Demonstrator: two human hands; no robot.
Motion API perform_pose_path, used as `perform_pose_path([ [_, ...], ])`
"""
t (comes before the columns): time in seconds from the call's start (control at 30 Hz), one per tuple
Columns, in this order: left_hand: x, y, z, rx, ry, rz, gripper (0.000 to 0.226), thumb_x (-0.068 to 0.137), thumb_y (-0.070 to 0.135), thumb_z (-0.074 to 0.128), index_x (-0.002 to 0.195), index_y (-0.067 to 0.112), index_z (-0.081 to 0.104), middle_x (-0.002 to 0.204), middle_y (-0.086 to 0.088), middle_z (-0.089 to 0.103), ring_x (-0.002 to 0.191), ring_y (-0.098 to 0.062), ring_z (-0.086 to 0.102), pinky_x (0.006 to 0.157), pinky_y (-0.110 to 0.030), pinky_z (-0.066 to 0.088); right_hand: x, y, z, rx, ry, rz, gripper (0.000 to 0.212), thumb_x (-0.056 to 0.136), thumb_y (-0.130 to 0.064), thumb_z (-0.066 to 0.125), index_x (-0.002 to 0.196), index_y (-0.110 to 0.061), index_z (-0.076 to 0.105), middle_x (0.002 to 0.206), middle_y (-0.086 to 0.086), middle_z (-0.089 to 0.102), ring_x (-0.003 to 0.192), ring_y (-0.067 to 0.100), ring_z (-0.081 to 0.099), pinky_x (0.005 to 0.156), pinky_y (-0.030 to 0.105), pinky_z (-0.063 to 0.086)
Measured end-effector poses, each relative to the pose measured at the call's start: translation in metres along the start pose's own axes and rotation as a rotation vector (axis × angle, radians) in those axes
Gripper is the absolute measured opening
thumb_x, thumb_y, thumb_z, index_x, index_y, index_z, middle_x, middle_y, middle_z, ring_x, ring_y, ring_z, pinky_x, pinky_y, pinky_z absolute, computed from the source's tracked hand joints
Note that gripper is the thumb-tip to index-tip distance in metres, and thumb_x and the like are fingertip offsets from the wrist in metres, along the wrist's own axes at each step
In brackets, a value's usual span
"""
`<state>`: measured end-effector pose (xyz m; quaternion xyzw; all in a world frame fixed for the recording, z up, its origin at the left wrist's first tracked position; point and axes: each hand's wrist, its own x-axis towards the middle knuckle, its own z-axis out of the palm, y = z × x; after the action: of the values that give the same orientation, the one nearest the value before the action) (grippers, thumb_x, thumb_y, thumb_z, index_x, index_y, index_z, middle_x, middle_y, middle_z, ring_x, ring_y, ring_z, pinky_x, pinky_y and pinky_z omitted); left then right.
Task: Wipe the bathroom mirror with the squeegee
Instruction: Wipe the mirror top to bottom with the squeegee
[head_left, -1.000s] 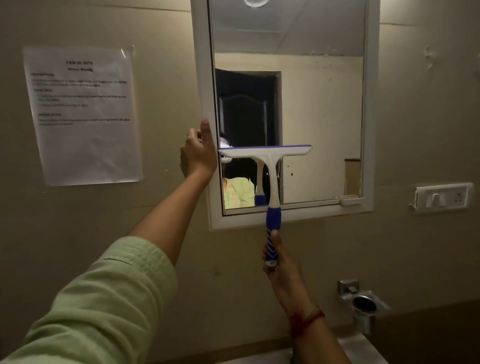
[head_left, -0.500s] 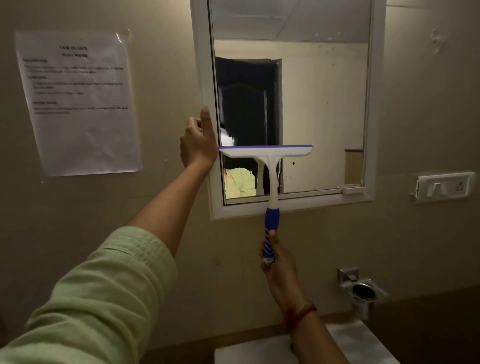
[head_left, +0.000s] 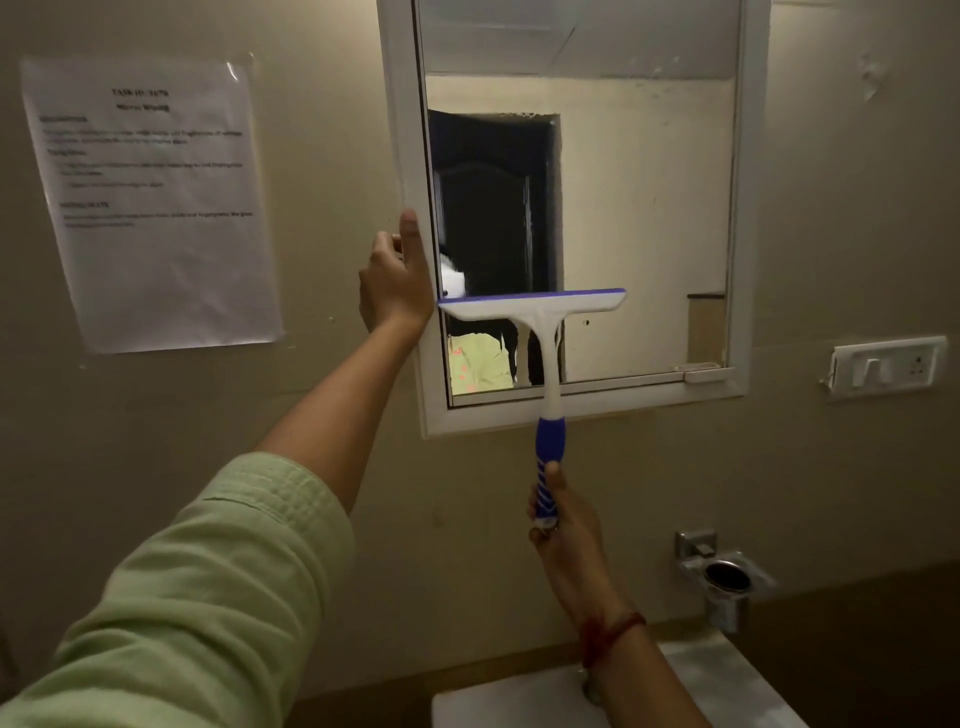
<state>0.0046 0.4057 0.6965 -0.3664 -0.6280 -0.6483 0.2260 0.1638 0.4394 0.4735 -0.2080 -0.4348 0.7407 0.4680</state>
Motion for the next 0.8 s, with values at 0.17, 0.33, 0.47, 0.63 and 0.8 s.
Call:
perform_pose_path([
  [0.17, -0.001, 0.0, 0.001, 0.0, 0.004, 0.0, 0.048, 0.095, 0.055, 0.023, 0.084, 0.014, 0.048, 0.063, 0.009, 0.043, 0.057, -0.002, 0.041, 0.051, -0.021, 0.028, 0.011, -0.031, 0.01, 0.002, -0.016, -0.06, 0.049, 0.057, -0.052, 0.069, 0.09, -0.017, 0.064, 0.075, -0.001, 0.059, 0.07, 0.011, 0.051, 0.064, 0.025, 0.04],
  [0.33, -0.001, 0.0, 0.0, 0.006, 0.022, -0.001, 0.047, 0.096, 0.054, 0.024, 0.083, 0.015, 0.047, 0.062, 0.009, 0.042, 0.056, -0.002, 0.04, 0.05, -0.021, 0.027, 0.015, -0.013, 0.002, -0.016, -0.023, -0.04, 0.048, 0.057, -0.054, 0.068, 0.088, -0.017, 0.063, 0.071, -0.002, 0.058, 0.064, 0.01, 0.05, 0.057, 0.023, 0.038],
  [0.47, -0.002, 0.0, 0.001, 0.009, 0.033, -0.004, 0.046, 0.096, 0.054, 0.024, 0.082, 0.016, 0.046, 0.061, 0.01, 0.042, 0.055, 0.0, 0.04, 0.049, -0.021, 0.025, 0.005, 0.029, -0.015, 0.014, 0.028, 0.048, 0.047, 0.056, -0.05, 0.069, 0.087, -0.015, 0.064, 0.068, -0.002, 0.055, 0.063, 0.01, 0.047, 0.055, 0.023, 0.034],
  [0.63, -0.002, -0.002, 0.003, 0.003, 0.038, 0.003, 0.044, 0.096, 0.053, 0.026, 0.081, 0.016, 0.045, 0.059, 0.011, 0.041, 0.052, 0.0, 0.039, 0.048, -0.019, 0.024, 0.016, 0.009, -0.001, 0.04, 0.01, -0.03, 0.042, 0.059, -0.05, 0.07, 0.083, -0.016, 0.064, 0.06, -0.007, 0.057, 0.057, 0.008, 0.047, 0.052, 0.021, 0.037],
  [0.8, -0.002, -0.001, 0.001, -0.009, 0.03, 0.01, 0.044, 0.096, 0.053, 0.026, 0.081, 0.016, 0.044, 0.059, 0.011, 0.039, 0.051, -0.001, 0.038, 0.047, -0.018, 0.026, 0.024, 0.01, 0.001, 0.043, -0.022, -0.05, 0.045, 0.058, -0.053, 0.071, 0.085, -0.018, 0.064, 0.062, -0.007, 0.058, 0.058, 0.007, 0.049, 0.053, 0.022, 0.037],
])
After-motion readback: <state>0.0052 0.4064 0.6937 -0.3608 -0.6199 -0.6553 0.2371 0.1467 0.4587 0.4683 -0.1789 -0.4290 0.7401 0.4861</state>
